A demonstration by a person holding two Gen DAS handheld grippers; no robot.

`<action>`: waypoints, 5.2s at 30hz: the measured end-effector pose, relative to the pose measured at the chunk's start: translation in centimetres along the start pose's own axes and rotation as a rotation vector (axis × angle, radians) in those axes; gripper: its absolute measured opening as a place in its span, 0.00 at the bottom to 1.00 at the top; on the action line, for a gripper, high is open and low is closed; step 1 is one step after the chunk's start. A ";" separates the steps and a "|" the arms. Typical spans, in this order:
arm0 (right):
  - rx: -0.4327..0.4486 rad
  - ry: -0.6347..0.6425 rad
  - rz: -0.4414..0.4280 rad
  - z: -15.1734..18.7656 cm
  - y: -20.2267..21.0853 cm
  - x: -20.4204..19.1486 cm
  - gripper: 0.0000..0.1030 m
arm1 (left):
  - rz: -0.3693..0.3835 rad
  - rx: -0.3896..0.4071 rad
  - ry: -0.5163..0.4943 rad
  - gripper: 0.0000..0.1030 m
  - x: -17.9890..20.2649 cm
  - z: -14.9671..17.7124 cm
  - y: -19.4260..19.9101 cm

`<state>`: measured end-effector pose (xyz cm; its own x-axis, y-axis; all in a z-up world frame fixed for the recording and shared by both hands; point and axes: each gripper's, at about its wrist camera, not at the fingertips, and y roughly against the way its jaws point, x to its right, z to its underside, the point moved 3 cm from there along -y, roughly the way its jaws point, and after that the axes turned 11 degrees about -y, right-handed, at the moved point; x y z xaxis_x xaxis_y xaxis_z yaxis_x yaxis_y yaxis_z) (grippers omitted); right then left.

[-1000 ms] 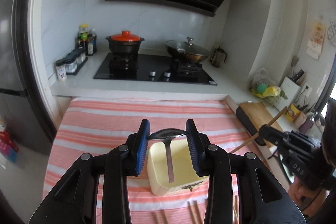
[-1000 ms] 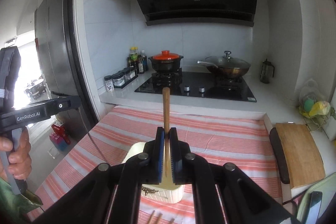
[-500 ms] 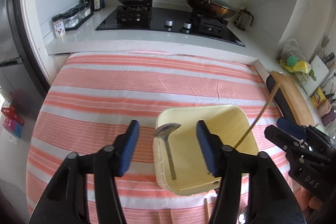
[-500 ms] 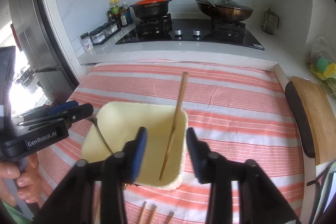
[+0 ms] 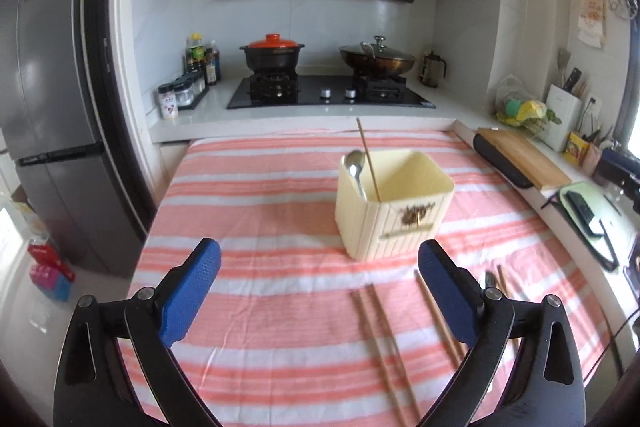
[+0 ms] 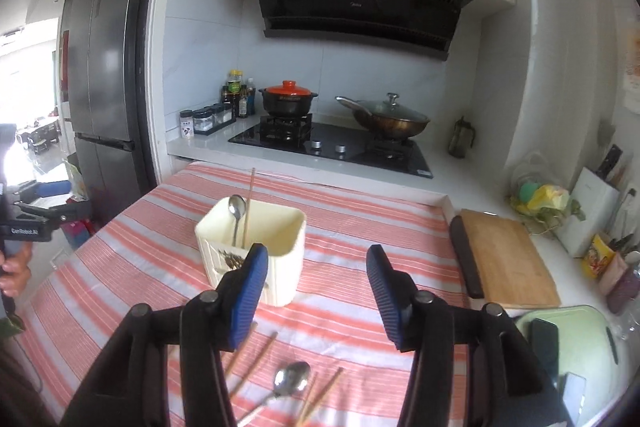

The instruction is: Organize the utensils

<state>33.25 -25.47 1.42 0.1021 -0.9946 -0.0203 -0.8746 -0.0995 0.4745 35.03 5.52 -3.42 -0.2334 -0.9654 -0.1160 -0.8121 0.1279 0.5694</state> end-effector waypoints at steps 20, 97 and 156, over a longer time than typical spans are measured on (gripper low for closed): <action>-0.060 -0.248 0.293 23.7 6.7 4.8 0.58 | -0.078 -0.217 0.108 0.96 5.2 17.2 -1.1; -0.355 -0.306 0.241 26.7 -3.2 8.0 0.43 | -0.100 -0.384 0.069 0.92 8.7 15.2 -12.7; -0.759 -0.314 0.158 19.7 -15.3 12.2 0.36 | 0.196 -0.579 -0.096 0.44 6.4 13.0 -14.8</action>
<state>38.51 -36.68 -23.38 -0.2298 -0.9686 -0.0944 -0.2995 -0.0219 0.9539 38.64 0.41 -23.13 -0.4175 -0.9084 -0.0220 -0.3337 0.1307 0.9336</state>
